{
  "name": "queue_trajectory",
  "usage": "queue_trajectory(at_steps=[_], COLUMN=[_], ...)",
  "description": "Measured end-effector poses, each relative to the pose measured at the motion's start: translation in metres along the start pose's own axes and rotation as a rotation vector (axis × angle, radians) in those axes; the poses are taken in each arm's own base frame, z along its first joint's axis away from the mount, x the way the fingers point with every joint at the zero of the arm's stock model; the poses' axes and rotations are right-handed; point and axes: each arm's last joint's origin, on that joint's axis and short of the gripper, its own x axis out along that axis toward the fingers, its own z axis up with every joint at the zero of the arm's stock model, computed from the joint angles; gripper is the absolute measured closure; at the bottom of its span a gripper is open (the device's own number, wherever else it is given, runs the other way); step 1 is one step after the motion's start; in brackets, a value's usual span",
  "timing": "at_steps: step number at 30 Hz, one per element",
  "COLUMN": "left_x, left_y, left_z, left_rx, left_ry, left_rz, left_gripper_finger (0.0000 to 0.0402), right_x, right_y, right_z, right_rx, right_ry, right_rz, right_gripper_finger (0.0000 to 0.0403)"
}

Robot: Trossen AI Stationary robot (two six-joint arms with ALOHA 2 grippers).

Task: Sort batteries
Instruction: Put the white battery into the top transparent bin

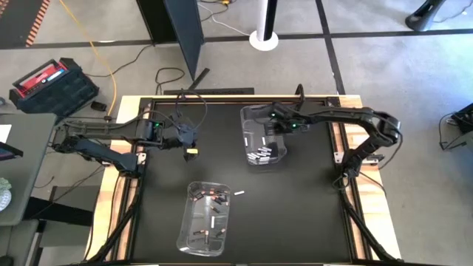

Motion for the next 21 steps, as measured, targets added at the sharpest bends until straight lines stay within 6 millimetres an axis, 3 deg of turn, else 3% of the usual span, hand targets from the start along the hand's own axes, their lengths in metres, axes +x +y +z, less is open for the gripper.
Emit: queue_trajectory(at_steps=[9,15,21], left_x=[-0.001,-0.001,-0.001], left_y=[-0.002,-0.002,-0.003], left_z=[-0.001,-0.001,-0.001], left_rx=[-0.007,-0.019,-0.015], left_ry=[-0.001,0.002,0.02], left_rz=[-0.006,-0.015,-0.06], left_gripper_finger=[0.0245,0.0245,0.0245], right_x=[-0.054,-0.095,-0.121], right_y=[-0.02,-0.028,-0.027], right_z=[-0.008,-0.041,-0.08], right_rx=[-0.049,-0.194,-0.431], right_ry=[-0.048,-0.07,-0.078], right_rz=[0.067,0.14,0.242], right_gripper_finger=[0.016,0.0156,0.0169])
